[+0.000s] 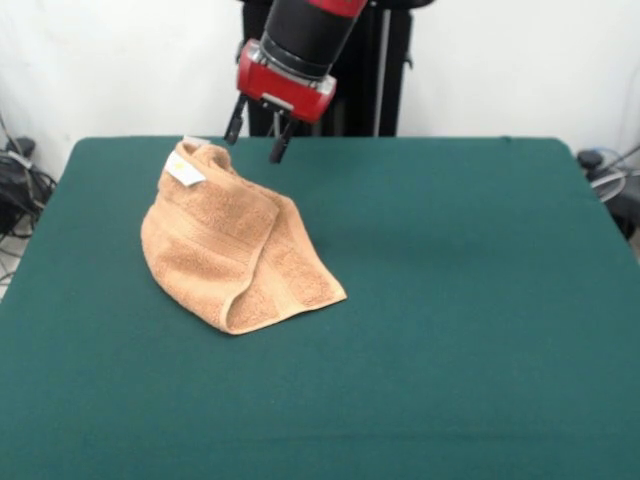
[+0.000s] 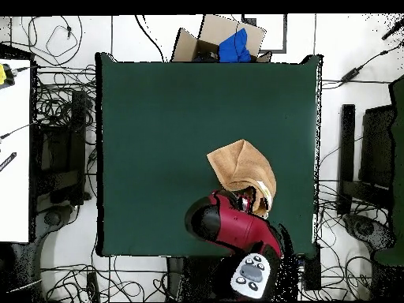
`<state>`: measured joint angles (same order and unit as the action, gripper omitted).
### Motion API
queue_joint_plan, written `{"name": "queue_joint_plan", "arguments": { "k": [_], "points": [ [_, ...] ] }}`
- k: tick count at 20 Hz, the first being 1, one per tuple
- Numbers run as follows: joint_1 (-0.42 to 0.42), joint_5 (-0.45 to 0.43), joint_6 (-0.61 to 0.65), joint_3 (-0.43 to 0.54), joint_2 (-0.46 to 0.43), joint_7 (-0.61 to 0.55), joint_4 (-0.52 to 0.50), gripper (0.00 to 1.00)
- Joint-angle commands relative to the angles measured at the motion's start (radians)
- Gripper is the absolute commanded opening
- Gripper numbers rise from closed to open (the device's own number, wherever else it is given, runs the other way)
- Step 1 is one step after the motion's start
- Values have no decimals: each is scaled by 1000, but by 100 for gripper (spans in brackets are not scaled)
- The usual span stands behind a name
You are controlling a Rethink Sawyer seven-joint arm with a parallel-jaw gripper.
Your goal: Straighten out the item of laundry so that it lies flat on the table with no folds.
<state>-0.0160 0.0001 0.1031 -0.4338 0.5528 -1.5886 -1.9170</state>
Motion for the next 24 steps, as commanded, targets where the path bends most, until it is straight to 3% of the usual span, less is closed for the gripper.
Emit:
{"name": "queue_joint_plan", "arguments": {
  "k": [1,10,24],
  "points": [
    [-22,26,4,86,-78,-174,64,100],
    [17,49,-51,68,-128,-215,75,100],
    [49,94,110,36,-118,-193,170,100]
  ]
}}
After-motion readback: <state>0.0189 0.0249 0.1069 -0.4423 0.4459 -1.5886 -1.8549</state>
